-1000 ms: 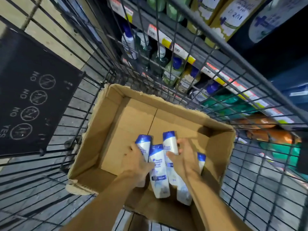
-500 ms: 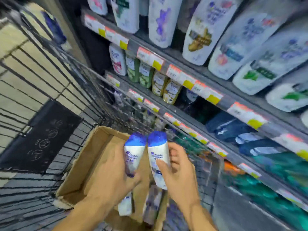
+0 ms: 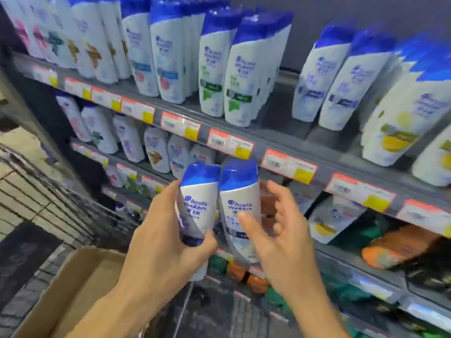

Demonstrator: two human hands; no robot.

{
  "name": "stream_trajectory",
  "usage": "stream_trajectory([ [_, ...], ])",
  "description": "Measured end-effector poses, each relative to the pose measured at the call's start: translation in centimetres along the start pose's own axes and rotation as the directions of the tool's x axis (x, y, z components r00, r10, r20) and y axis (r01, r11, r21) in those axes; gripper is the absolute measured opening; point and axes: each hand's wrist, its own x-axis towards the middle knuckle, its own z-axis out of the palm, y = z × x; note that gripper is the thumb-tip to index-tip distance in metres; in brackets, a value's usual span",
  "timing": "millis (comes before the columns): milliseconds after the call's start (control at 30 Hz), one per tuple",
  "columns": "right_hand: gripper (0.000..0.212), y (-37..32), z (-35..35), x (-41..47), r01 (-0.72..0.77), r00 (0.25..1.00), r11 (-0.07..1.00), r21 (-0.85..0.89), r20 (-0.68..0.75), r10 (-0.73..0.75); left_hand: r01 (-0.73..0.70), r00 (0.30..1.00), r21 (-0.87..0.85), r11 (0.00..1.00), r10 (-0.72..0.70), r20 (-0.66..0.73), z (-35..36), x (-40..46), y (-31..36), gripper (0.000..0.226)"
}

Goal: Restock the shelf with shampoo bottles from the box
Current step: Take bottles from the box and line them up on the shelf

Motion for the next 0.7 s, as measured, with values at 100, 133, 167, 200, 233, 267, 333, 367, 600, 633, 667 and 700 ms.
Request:
stream_trajectory([
  [100, 0.039, -2.8, -4.8, 0.1, 0.029, 0.999, 1.0, 0.013, -0.04, -0.028, -0.077, 0.997, -0.054, 0.996, 0.077, -0.001, 0.1, 0.5, 5.4, 0.081],
  [133, 0.04, -3.6, -6.1, 0.3, 0.048, 0.997, 0.999, 0.023, -0.063, -0.046, -0.12, 0.993, -0.063, 0.991, 0.121, 0.001, 0.1, 0.7, 7.1, 0.081],
  [167, 0.04, -4.3, -7.2, 0.6, 0.069, 0.994, 0.997, 0.036, -0.091, -0.065, -0.155, 0.988, -0.081, 0.985, 0.157, 0.015, 0.0, 0.9, 8.9, 0.083],
  [200, 0.039, -4.9, -8.2, 0.9, 0.085, 0.989, 0.995, 0.052, -0.123, -0.078, -0.175, 0.983, -0.11, 0.978, 0.18, 0.036, 0.0, 1.1, 10.5, 0.085],
  [233, 0.038, -5.5, -9.0, 1.2, 0.094, 0.984, 0.993, 0.074, -0.158, -0.081, -0.192, 0.978, -0.145, 0.971, 0.202, 0.058, 0.0, 1.5, 11.8, 0.085],
  [267, 0.037, -6.0, -9.9, 1.6, 0.101, 0.978, 0.99, 0.095, -0.191, -0.082, -0.209, 0.971, -0.177, 0.962, 0.225, 0.074, 0.2, 1.9, 13.0, 0.083],
  [333, 0.039, -6.4, -10.4, 2.8, 0.109, 0.967, 0.984, 0.139, -0.245, -0.072, -0.263, 0.957, -0.187, 0.946, 0.281, 0.074, 0.4, 2.5, 14.3, 0.082],
  [367, 0.039, -6.5, -10.8, 3.5, 0.121, 0.956, 0.979, 0.162, -0.284, -0.071, -0.286, 0.952, -0.175, 0.942, 0.301, 0.064, 0.7, 2.9, 15.1, 0.081],
  [600, 0.039, -5.5, -10.2, 10.7, 0.177, 0.89, 0.975, 0.134, -0.445, -0.1, -0.369, 0.926, -0.221, 0.903, 0.376, -0.011, 1.0, 7.0, 19.1, 0.086],
  [633, 0.038, -5.1, -9.9, 11.8, 0.173, 0.88, 0.977, 0.127, -0.465, -0.096, -0.379, 0.922, -0.228, 0.897, 0.386, -0.014, 0.9, 7.8, 19.5, 0.088],
  [667, 0.036, -4.7, -9.6, 12.7, 0.174, 0.869, 0.977, 0.122, -0.485, -0.094, -0.389, 0.918, -0.243, 0.889, 0.396, -0.02, 0.8, 8.6, 19.7, 0.088],
  [700, 0.034, -4.3, -9.3, 13.5, 0.165, 0.857, 0.979, 0.116, -0.508, -0.085, -0.393, 0.916, -0.258, 0.883, 0.402, -0.02, 0.6, 9.3, 20.0, 0.087],
])
